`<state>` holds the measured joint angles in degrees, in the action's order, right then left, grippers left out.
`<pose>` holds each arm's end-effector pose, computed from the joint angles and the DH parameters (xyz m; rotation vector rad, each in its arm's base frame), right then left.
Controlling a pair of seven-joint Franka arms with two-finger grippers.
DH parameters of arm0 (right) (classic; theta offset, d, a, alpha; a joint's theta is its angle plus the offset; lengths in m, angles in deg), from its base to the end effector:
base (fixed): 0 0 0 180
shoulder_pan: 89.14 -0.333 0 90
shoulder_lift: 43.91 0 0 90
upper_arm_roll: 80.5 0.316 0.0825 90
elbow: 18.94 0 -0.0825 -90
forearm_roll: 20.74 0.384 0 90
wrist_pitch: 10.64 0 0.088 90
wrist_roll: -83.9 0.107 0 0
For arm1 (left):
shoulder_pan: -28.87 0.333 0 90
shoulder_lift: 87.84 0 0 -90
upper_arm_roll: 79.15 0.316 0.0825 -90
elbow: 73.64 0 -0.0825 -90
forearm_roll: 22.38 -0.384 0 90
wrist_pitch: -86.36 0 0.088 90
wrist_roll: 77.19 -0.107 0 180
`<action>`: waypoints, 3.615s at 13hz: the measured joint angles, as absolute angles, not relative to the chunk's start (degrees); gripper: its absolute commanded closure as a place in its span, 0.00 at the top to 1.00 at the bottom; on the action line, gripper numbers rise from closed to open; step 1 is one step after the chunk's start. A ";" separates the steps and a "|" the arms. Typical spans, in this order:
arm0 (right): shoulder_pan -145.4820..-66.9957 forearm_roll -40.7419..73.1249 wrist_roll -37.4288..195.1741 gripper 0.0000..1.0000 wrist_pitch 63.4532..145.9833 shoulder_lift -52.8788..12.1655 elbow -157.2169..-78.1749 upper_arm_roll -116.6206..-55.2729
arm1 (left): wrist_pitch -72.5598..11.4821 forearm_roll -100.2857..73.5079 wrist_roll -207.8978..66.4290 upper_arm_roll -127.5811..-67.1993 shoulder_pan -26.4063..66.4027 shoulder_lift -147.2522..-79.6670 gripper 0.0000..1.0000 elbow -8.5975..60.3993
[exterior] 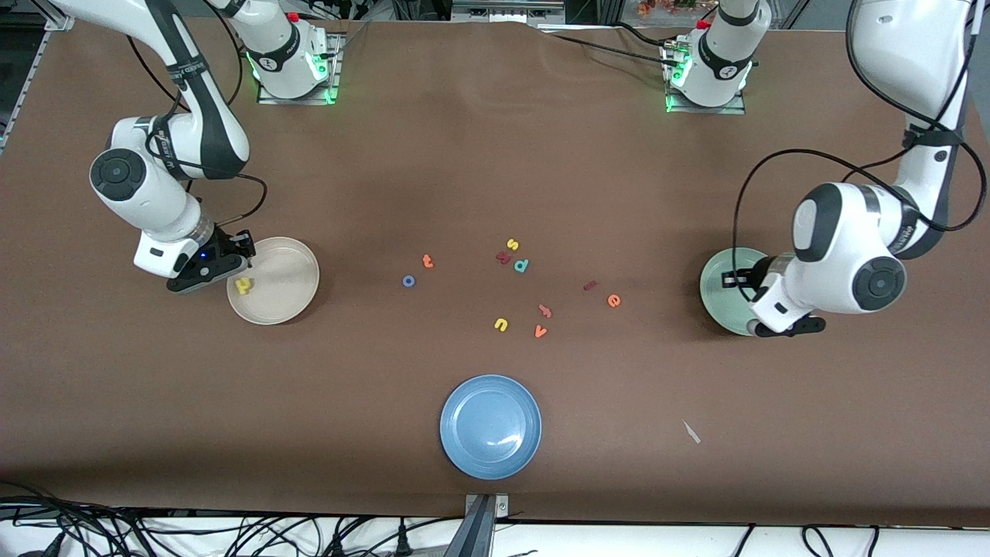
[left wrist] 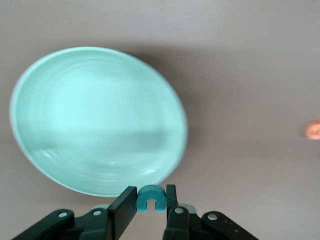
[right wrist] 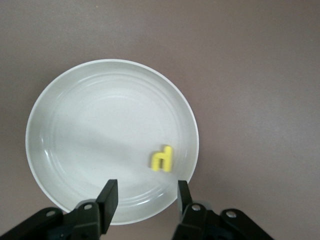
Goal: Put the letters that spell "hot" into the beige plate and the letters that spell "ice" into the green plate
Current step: 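Place the c on the green plate while the right gripper places h, then reach the left gripper to the orange e while the right reaches blue o, then grasp the orange e with the left gripper while the right grasps o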
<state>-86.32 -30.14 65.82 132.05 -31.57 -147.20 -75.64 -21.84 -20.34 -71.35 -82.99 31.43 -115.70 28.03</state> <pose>0.5471 0.0203 0.2764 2.9664 0.7221 0.0399 0.6123 -0.0138 0.2621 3.0433 0.1507 -0.5775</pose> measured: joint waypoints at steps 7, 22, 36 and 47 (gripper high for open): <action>-86.44 -28.67 74.85 0.60 132.16 -31.00 -147.02 -70.37 | -25.39 -22.59 -72.92 -83.47 32.72 -121.90 0.99 28.05; -101.57 -30.49 112.09 0.64 137.22 -13.72 -131.53 -62.23 | -39.21 -22.58 -20.67 -90.65 20.52 -126.40 1.00 20.46; -102.11 -38.35 120.14 0.62 141.23 -8.57 -132.21 -62.47 | -42.98 -22.62 -11.36 -90.43 16.75 -129.75 0.56 21.19; -102.83 -41.15 122.21 0.18 141.87 -8.66 -132.38 -62.85 | -42.49 -22.73 -11.36 -90.30 16.32 -129.79 0.45 22.00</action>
